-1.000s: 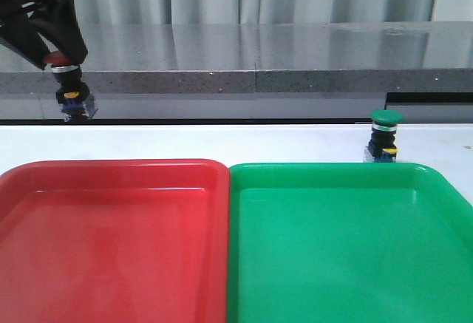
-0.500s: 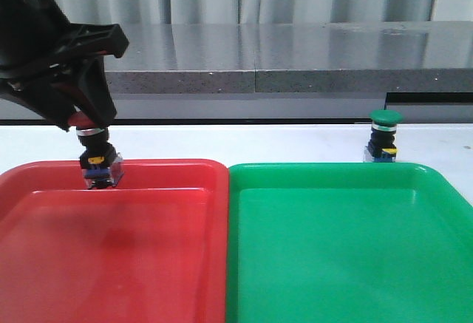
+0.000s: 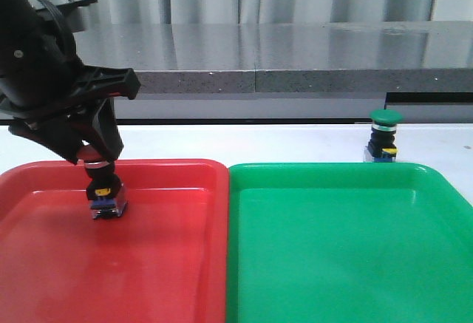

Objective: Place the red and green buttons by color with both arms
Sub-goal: 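Lift the red button with the left gripper and lower it into the red tray, then open the left gripper and raise it away from the button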

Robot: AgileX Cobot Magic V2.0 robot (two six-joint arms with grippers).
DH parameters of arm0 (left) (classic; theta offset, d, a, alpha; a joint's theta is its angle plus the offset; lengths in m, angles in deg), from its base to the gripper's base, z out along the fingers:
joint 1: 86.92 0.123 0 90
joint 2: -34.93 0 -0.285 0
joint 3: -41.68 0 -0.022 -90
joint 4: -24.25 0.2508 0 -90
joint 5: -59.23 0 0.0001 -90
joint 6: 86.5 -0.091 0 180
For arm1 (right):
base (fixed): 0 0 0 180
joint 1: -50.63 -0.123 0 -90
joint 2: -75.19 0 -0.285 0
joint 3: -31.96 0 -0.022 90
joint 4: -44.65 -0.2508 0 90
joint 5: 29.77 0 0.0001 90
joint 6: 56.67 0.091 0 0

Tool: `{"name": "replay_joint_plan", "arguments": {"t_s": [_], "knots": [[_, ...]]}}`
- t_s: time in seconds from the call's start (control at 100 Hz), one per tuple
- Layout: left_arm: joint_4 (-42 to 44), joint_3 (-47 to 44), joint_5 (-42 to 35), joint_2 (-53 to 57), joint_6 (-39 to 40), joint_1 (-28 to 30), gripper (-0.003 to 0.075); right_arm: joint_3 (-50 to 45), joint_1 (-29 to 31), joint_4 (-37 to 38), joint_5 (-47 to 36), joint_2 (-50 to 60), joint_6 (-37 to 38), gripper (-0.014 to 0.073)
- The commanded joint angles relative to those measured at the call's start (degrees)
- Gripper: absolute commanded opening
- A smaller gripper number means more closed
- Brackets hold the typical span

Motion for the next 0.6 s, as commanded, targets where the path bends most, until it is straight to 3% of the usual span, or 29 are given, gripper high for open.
{"name": "replay_joint_plan", "arguments": {"t_s": [0.0,0.18,0.25,0.37,0.44,0.59], "knots": [[-0.7,1.3,-2.8,1.4,0.7,-0.5,0.0190,0.8,0.2,0.3,-5.0,1.1,0.0,-0.0109],[-0.7,1.3,-2.9,1.3,0.7,-0.5,0.0212,0.8,0.2,0.3,-5.0,1.1,0.0,-0.0109],[-0.8,1.3,-2.9,1.3,0.7,-0.5,0.0280,0.8,0.2,0.3,-5.0,1.1,0.0,-0.0109],[-1.0,1.3,-2.9,1.5,0.7,-0.5,0.0499,0.8,0.2,0.3,-5.0,1.1,0.0,-0.0109],[-1.2,1.3,-2.9,1.9,0.7,-0.5,0.0587,0.8,0.2,0.3,-5.0,1.1,0.0,-0.0109],[-1.2,1.3,-3.3,3.8,0.7,-0.5,0.0608,0.8,0.2,0.3,-5.0,1.1,0.0,-0.0109]]}}
